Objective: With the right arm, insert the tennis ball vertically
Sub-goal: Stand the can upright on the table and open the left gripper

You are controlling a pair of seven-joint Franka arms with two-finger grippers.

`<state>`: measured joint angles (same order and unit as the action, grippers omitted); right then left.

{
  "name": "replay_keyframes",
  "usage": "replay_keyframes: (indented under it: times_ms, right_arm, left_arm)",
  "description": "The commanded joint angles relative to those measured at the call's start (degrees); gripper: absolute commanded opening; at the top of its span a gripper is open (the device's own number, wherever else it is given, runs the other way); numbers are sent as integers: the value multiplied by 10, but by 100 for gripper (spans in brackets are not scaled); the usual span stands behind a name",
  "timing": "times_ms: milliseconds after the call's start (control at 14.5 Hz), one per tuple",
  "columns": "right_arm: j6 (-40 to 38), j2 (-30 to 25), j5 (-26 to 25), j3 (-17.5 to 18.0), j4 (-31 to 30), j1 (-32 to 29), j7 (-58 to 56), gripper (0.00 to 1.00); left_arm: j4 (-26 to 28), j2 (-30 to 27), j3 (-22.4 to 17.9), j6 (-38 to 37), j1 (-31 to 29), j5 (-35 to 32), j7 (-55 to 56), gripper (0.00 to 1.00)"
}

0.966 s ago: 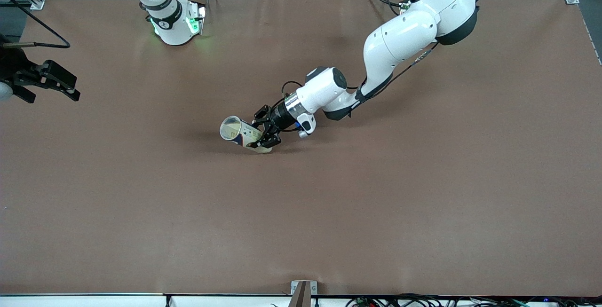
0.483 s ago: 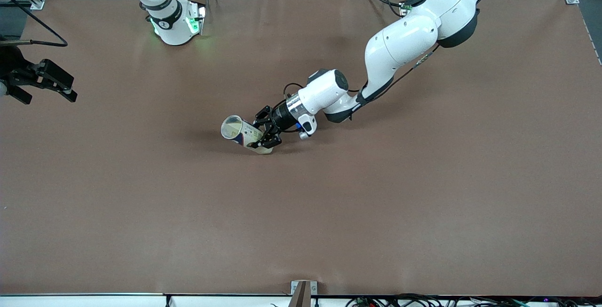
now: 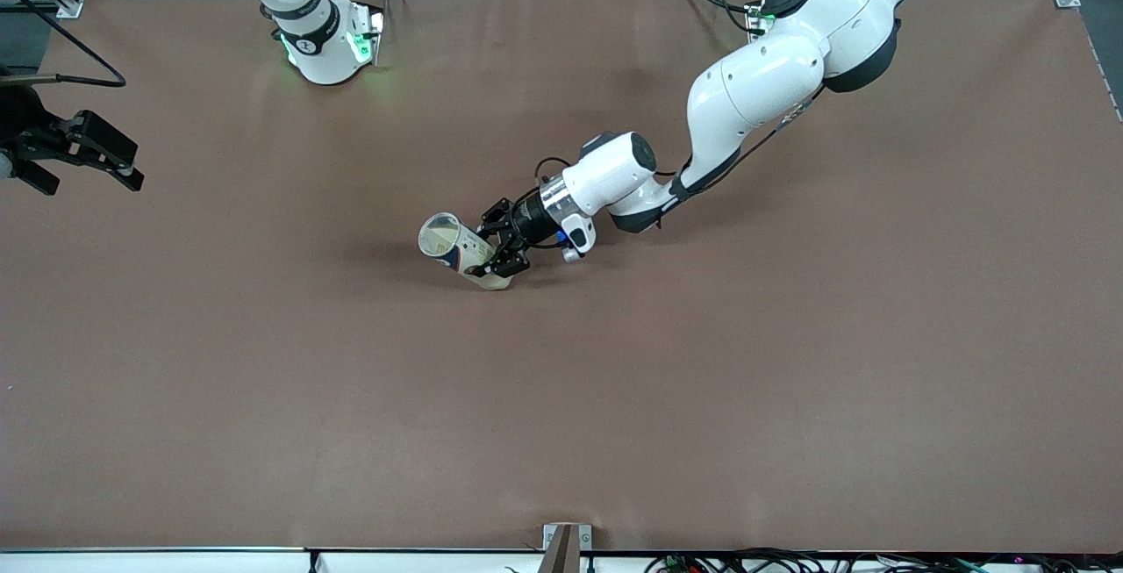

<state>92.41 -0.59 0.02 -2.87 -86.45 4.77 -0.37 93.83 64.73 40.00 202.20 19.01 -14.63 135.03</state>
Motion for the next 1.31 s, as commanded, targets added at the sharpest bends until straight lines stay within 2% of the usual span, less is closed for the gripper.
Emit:
replay_keyframes:
  times_ms: [0, 276, 345, 483, 1034, 1241]
  right_arm:
    - [5, -9, -12, 0, -5, 0, 1, 100]
    - [2, -9, -12, 0, -5, -1, -1, 100]
    - [3, -9, -12, 0, -5, -1, -1, 100]
    - [2, -8, -12, 1, 1, -1, -1, 100]
    - [5, -5, -13, 0, 10, -2, -1, 100]
    - [5, -5, -13, -1, 11, -3, -1, 100]
  left_arm:
    - [20, 12, -6, 6, -15, -23, 4, 66]
    - [31, 10, -6, 6, -28, -29, 4, 69]
    - [33, 10, -6, 6, -31, -36, 4, 76]
    - [39, 9, -6, 6, -36, -40, 4, 100]
    - [69, 1, -5, 4, -77, -69, 3, 100]
    - [89, -9, -5, 1, -97, -100, 2, 100]
